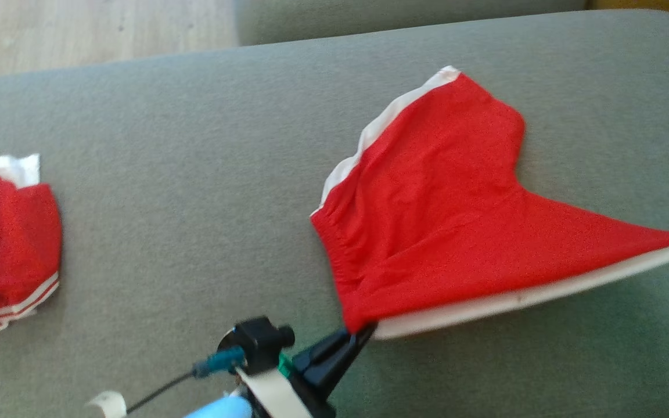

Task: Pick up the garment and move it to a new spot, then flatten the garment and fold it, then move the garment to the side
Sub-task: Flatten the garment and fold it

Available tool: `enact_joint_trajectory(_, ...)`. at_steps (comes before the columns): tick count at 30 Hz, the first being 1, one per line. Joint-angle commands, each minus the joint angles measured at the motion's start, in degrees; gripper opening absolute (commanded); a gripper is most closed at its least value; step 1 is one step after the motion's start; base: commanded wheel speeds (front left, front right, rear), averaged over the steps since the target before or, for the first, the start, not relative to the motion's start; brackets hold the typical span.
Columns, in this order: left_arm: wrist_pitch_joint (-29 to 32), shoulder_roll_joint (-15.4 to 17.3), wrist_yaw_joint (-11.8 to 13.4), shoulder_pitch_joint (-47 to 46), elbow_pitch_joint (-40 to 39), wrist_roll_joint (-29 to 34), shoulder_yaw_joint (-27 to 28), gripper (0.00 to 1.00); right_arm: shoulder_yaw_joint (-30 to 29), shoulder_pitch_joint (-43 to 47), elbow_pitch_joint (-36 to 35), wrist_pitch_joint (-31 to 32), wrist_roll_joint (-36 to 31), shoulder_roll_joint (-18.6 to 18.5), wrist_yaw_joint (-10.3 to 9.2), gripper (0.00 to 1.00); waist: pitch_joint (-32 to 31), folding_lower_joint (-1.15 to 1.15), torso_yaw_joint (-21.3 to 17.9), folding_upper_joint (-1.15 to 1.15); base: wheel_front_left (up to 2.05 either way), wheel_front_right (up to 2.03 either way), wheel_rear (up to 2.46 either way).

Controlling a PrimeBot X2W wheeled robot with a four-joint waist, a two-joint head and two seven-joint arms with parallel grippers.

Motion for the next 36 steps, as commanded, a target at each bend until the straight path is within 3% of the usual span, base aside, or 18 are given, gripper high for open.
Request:
enact_joint_trajectory(1,-0.06,0.06,0.31,-2.67,-2.37,-2.10,3.23,0.00,-0.96,-2.48,-2.38,0.97,-0.59,-1.76,-0.05,0.00,1.27,0.01,1.66,0.00,0.00,0.00,0.00)
enact_joint_trajectory(7,0.98,-4.51,-0.55,-6.73,-3.89,-10.52,7.08,0.00,-0.75,-10.62,-0.37,4.56,-0.88,-3.78,-0.05,0.00,4.63,0.01,4.65,0.00,0.00,0.00,0.00)
enact_joint_trajectory(13,2.62,-8.34,-0.98,-11.08,-3.20,-20.74,10.39,0.00,6.29,-24.90,7.53,7.94,-0.67,-8.81,-0.05,0.00,8.44,0.01,7.42,0.00,0.00,0.00,0.00)
enact_joint_trajectory(23,3.58,-9.78,-1.02,-13.34,-2.97,-31.86,12.40,0.00,16.21,-41.64,22.79,9.34,0.59,-12.33,-0.05,0.00,11.34,0.01,12.46,0.00,0.00,0.00,0.00)
enact_joint_trajectory(28,3.74,-10.56,-1.02,-15.83,-0.49,-34.02,12.39,0.00,20.77,-47.98,28.76,9.18,1.50,-12.77,-0.05,0.00,12.64,0.01,13.63,0.00,0.00,0.00,0.00)
enact_joint_trajectory(29,3.73,-10.70,-1.02,-16.30,0.10,-34.16,12.23,0.00,21.67,-49.01,29.72,8.95,1.64,-12.74,-0.05,0.07,12.82,0.01,13.74,0.00,0.00,0.00,0.00)
enact_joint_trajectory(30,3.72,-10.90,-1.03,-16.75,0.64,-34.28,12.00,0.00,22.47,-49.97,30.71,8.63,1.83,-12.64,-0.05,0.32,12.96,0.01,13.84,0.00,0.00,0.00,0.00)
enact_joint_trajectory(31,3.69,-11.10,-1.03,-17.07,1.31,-34.55,11.85,0.00,23.30,-50.82,31.52,8.13,2.07,-12.54,-0.05,0.84,13.05,0.01,13.93,0.00,0.00,0.00,0.00)
enact_joint_trajectory(32,3.72,-11.25,-1.03,-17.40,2.07,-34.72,11.65,0.32,24.00,-51.62,32.31,7.45,2.44,-12.47,-0.05,1.00,13.09,0.01,14.00,0.00,0.00,0.00,0.00)
enact_joint_trajectory(33,3.80,-11.37,-1.03,-17.67,2.75,-34.82,11.34,0.53,24.61,-52.24,32.96,6.64,2.94,-12.29,-0.05,1.00,13.06,0.01,14.04,0.00,0.00,0.00,0.00)
enact_joint_trajectory(34,3.77,-11.47,-1.03,-17.82,3.28,-34.91,11.05,0.82,25.27,-52.57,33.43,5.85,3.40,-12.05,-0.05,1.00,12.94,0.01,14.02,0.00,0.00,0.00,0.00)
enact_joint_trajectory(35,3.43,-11.51,-1.03,-17.81,3.94,-34.94,10.93,1.00,25.92,-52.67,33.80,5.11,3.89,-11.90,-0.05,1.00,12.73,0.01,13.97,0.00,0.00,0.00,0.00)
enact_joint_trajectory(36,3.06,-11.57,-1.03,-17.73,4.37,-34.95,10.74,1.00,26.51,-52.64,34.09,4.46,4.64,-11.88,-0.05,1.00,12.49,0.01,13.89,0.00,0.00,0.00,0.00)
